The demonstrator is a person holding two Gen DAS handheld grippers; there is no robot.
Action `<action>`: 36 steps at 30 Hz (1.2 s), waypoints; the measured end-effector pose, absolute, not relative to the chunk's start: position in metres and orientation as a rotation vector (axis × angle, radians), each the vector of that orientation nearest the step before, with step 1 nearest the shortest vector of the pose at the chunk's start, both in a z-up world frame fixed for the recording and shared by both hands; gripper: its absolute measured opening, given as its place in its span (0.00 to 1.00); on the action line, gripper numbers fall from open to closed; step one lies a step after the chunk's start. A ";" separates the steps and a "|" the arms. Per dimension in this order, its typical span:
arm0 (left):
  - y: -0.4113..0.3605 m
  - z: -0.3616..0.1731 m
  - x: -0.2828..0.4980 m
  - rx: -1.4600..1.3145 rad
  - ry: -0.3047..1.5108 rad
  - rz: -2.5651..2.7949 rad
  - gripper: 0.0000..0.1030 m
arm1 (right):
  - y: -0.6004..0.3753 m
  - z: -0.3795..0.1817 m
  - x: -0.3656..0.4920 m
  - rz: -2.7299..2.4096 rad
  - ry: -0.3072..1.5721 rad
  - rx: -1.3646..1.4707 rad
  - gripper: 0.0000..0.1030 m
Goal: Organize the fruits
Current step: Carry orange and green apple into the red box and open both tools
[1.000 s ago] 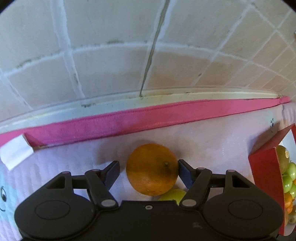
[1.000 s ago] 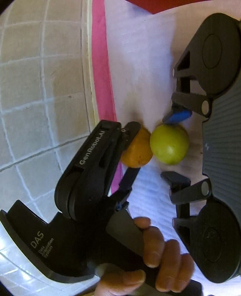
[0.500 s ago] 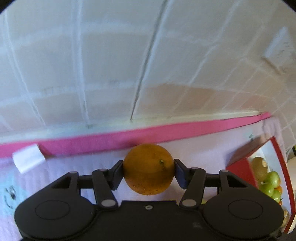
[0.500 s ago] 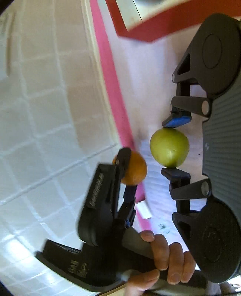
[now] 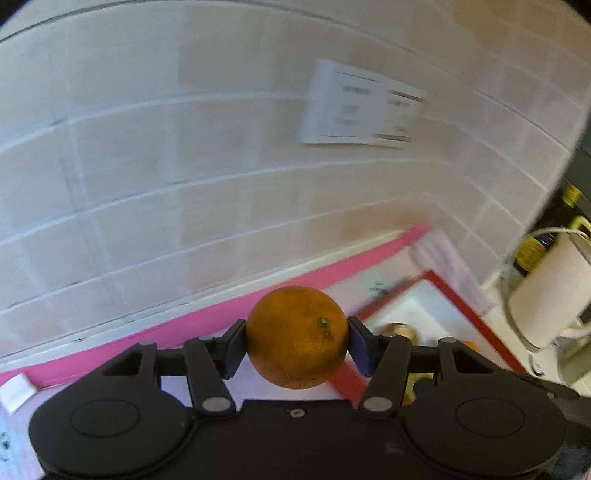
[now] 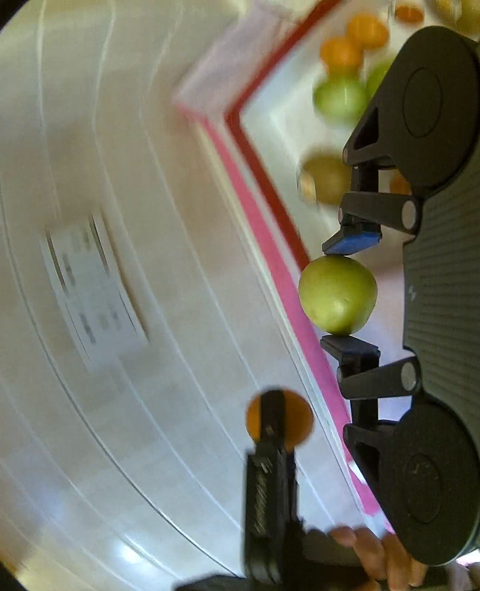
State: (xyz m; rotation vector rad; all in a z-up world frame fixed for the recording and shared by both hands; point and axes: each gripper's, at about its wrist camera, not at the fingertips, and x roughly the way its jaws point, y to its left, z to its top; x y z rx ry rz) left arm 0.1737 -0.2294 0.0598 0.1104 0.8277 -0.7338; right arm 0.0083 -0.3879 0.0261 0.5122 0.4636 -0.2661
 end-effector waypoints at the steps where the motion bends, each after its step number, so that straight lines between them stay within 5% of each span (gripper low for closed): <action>1: -0.241 0.056 0.167 0.126 0.821 -0.756 0.66 | -0.398 0.025 -0.001 -0.292 0.459 0.531 0.47; 26: -0.348 -0.028 0.116 0.394 0.952 -0.876 0.67 | -0.501 -0.042 -0.064 -0.586 0.597 0.829 0.49; 31: -0.349 -0.025 0.109 0.431 0.914 -0.867 0.79 | -0.498 -0.032 -0.071 -0.597 0.561 0.840 0.62; 36: -0.340 -0.007 0.107 0.415 0.921 -0.803 0.79 | -0.490 -0.005 -0.084 -0.608 0.524 0.830 0.80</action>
